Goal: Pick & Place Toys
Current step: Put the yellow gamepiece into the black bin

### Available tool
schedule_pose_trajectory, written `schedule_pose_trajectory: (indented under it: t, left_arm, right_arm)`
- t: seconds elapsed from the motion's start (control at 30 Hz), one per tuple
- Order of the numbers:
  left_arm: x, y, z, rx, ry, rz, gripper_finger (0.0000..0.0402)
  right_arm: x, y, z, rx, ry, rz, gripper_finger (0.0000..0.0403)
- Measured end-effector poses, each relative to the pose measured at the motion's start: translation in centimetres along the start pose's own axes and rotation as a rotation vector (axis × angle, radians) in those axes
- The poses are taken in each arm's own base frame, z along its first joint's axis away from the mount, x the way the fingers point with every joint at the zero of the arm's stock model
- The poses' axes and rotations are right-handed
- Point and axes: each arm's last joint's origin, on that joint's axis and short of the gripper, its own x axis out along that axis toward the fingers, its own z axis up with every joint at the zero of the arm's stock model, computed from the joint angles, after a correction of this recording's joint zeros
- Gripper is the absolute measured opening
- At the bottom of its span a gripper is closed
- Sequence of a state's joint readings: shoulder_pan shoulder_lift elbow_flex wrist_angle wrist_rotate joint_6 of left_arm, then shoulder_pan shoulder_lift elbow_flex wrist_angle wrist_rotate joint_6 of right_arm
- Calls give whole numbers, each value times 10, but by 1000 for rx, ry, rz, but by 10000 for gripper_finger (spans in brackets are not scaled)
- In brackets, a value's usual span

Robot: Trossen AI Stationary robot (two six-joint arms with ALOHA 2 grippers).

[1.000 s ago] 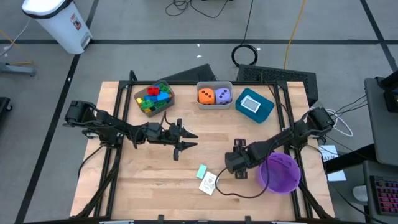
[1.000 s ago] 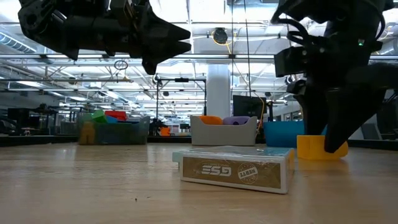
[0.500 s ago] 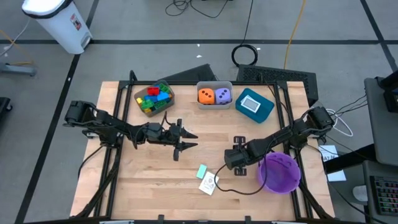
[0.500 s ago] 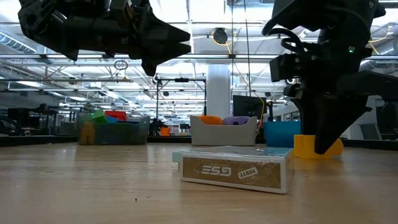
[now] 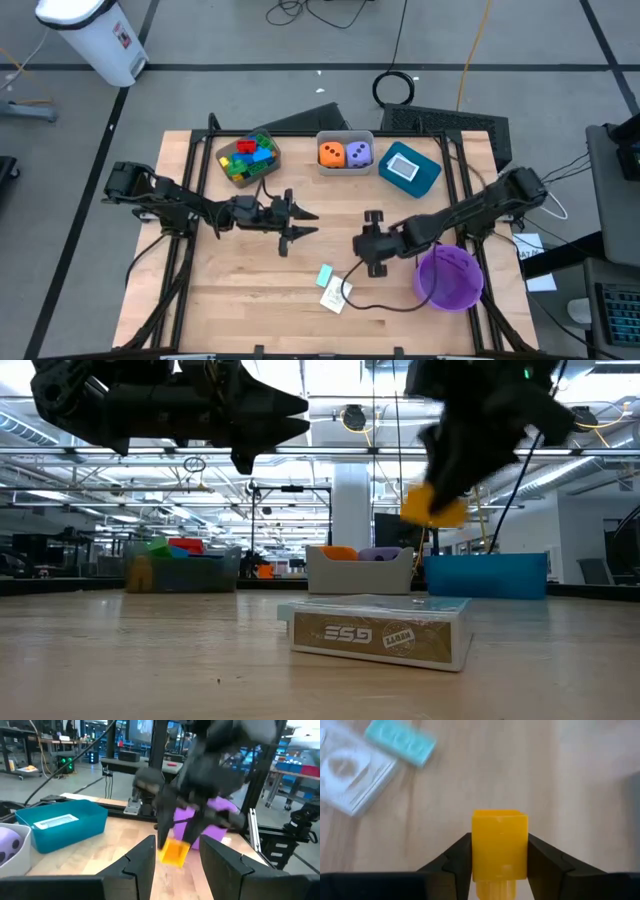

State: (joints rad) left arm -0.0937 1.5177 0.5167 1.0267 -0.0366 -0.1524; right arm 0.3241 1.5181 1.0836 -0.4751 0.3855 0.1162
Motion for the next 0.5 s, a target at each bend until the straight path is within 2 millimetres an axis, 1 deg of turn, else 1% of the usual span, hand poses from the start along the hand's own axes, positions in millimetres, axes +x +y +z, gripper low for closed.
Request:
schedule_pose_trajectory:
  t: [0.17,0.23,0.3,0.37,0.43,0.5]
  left_arm:
    - [0,4,4,3,-30,12,157]
    - [1,4,4,29,-28,15,157]
    - [4,3,9,60,-46,13,157]
    - [10,1,15,94,-66,8,157]
    - [16,0,19,123,-75,7,157]
    - [24,-1,24,139,-79,7,157]
  right_arm:
    - [-39,-30,21,52,-258,-76,136]
    - [-54,-42,28,91,-362,-88,141]
    - [-65,-53,36,124,-471,-97,143]
    - [-73,-62,41,131,-553,-69,142]
    - [-76,-68,47,139,-630,-34,138]
    - [-76,-72,50,139,-670,-9,136]
